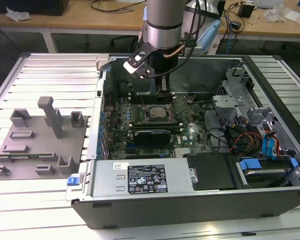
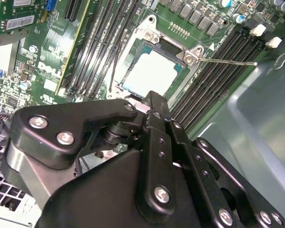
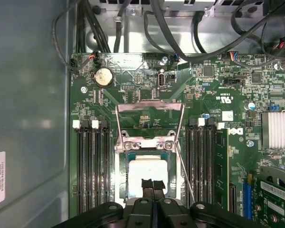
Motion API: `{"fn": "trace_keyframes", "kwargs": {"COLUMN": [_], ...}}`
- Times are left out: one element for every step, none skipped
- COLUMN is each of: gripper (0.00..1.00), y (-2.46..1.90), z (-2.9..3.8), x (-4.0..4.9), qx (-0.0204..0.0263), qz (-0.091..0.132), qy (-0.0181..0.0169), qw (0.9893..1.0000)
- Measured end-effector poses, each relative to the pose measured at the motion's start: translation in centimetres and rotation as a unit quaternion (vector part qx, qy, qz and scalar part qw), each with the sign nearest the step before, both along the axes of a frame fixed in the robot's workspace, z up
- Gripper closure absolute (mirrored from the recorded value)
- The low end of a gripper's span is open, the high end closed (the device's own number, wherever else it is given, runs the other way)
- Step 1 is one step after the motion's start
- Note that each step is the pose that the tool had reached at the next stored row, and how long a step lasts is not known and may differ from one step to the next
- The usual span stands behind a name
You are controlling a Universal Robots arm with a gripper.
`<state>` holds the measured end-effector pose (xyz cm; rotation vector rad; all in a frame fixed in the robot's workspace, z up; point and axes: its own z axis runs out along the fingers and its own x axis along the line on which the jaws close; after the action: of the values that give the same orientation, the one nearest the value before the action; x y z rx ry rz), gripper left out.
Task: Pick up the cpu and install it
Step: 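Close the cpu cover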
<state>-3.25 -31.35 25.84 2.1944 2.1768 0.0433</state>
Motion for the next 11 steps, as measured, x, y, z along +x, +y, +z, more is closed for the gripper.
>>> {"fn": "trace_keyframes", "kwargs": {"gripper": [0.89,0.89,0.89,0.89,0.89,0.89,0.89,0.89,0.89,0.89,0.89], "y": [0.00,0.00,0.00,0.00,0.00,0.00,0.00,0.00,0.00,0.00,0.00], "z": [0.09,0.25,0.37,0.50,0.65,0.93,1.24,1.51,1.69,1.97,2.18], "x": [0.00,0.01,0.01,0.01,0.02,0.02,0.02,0.02,0.02,0.02,0.02], "qx": [0.0000,0.0000,0.0000,0.0000,0.0001,0.0000,0.0001,0.0000,0.0000,0.0000,0.0000], "qz": [0.000,0.000,0.000,0.000,0.000,0.000,0.000,0.000,0.000,0.000,0.000], "qy": [0.0000,0.0000,0.0000,0.0000,0.0000,0.0000,0.0000,0.0000,0.0000,0.0000,0.0000], "qw": [1.0000,1.0000,1.0000,1.0000,1.0000,1.0000,1.0000,1.0000,1.0000,1.0000,1.0000]}}
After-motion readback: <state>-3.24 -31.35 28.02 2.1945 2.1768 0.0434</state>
